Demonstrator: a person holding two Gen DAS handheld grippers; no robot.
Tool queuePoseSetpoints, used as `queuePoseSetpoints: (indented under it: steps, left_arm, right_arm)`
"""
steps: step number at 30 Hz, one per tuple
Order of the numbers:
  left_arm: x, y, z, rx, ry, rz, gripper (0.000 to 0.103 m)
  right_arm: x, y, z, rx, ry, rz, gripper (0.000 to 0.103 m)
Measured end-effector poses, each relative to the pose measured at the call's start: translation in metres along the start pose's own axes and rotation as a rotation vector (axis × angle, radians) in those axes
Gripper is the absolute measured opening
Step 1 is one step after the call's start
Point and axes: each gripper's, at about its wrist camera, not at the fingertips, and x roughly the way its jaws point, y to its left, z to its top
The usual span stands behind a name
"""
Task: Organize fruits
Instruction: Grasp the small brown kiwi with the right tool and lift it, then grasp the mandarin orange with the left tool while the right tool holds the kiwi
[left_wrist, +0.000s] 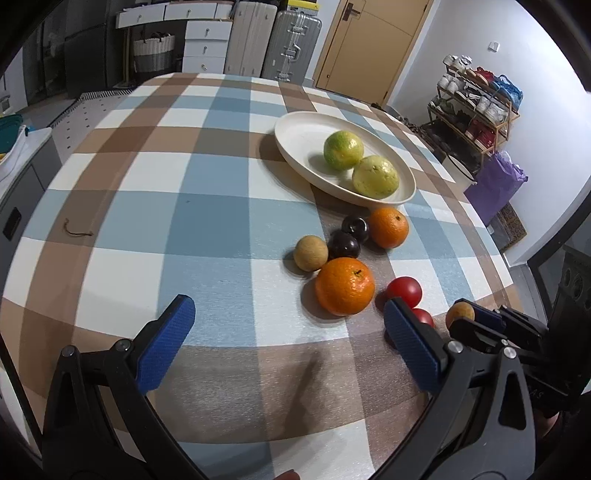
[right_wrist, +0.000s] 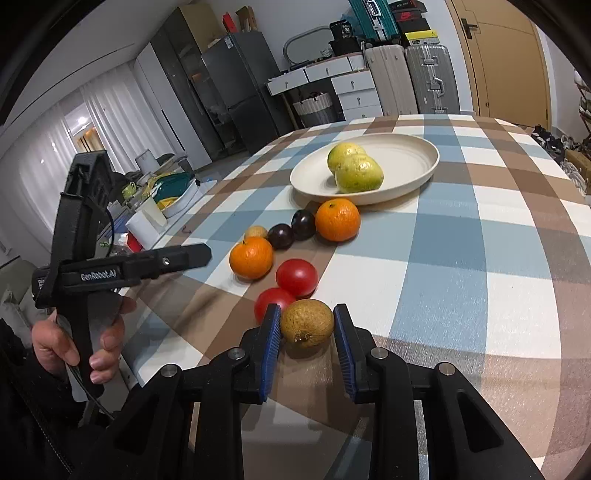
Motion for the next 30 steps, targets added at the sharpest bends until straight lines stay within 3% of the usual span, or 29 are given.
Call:
queuePoseSetpoints:
  steps: [16,22,25,30]
  left_arm:
    - [0.033,-0.025,0.01,0.037,0.06,0.011,0.101]
    - [0.037,-0.033,0.012,0.051,0.06,-0.007,0.097]
    - [0.037,-0.036,0.012,0.056,0.064,-0.01,0.089]
    - [0.04,-0.039,0.01,0.06,0.093,-0.032,0.066]
  right_arm:
    - [-0.006,-0.014,0.018,0.05,-0.077,0.047,0.029]
    - [-0.009,-0.021,0.017,0.059,-0.087,0.053,0.029]
    - [-0.01,-0.024,0.016,0.063,-0.092,0.054,0.029]
    - [-0.013,-0.027,0.014,0.066,-0.097,0.05,0.029]
